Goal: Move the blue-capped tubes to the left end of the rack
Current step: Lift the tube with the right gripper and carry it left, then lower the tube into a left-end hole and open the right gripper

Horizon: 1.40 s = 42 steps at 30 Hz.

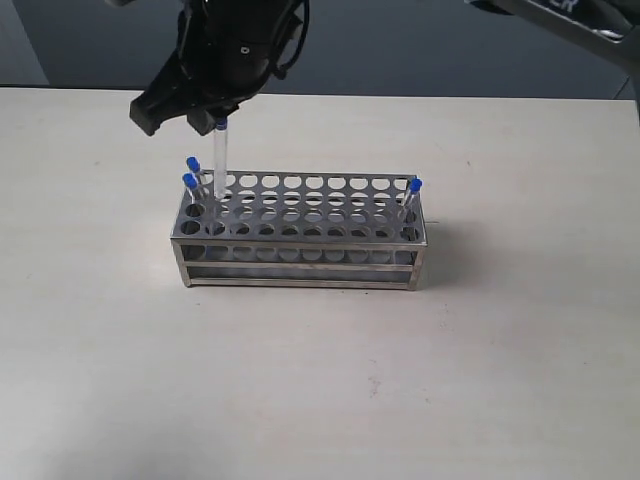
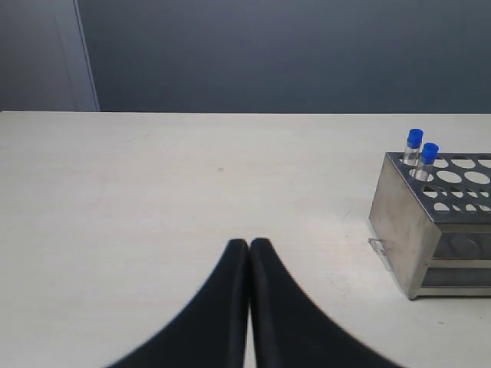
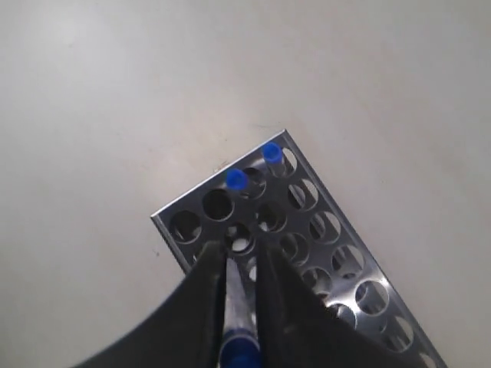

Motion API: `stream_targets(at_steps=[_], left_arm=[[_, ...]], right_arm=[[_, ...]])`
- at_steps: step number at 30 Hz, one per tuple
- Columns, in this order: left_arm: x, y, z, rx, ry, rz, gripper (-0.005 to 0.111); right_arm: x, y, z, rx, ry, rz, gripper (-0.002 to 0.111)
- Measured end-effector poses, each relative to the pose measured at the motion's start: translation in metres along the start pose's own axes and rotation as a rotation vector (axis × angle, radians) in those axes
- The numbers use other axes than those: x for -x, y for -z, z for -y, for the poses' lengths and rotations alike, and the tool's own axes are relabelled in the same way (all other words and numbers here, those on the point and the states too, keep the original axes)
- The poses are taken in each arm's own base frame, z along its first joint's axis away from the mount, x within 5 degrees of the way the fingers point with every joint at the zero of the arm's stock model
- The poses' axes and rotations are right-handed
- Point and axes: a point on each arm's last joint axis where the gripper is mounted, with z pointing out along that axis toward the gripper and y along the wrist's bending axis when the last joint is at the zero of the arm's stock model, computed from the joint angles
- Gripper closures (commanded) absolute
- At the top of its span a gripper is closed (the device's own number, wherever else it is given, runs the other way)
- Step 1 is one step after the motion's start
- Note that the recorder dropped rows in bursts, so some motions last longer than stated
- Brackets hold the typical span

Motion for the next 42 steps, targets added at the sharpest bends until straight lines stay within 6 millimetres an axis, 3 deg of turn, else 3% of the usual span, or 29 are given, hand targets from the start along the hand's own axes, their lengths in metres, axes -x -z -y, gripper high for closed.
stream_targets(at_steps=[7, 19, 28, 42], left_arm=[[0.0, 0.0, 0.0, 0.0, 0.0, 0.0, 0.106], [0.0, 0.0, 0.0, 0.0, 0.0, 0.0, 0.106], [0.0, 0.0, 0.0, 0.0, 0.0, 0.0, 0.106], [0.0, 0.0, 0.0, 0.0, 0.0, 0.0, 0.106]], right_arm=[[0.012, -0.017, 0.001, 0.008, 0.016, 0.005, 0.109], [0.01, -0.049, -0.002, 0.07, 0.011, -0.026, 0.109], [0.014, -0.057, -0.003, 0.079, 0.016, 0.017, 0.109], [0.02, -0.051, -0.002, 0.073, 0.029, 0.018, 0.109]])
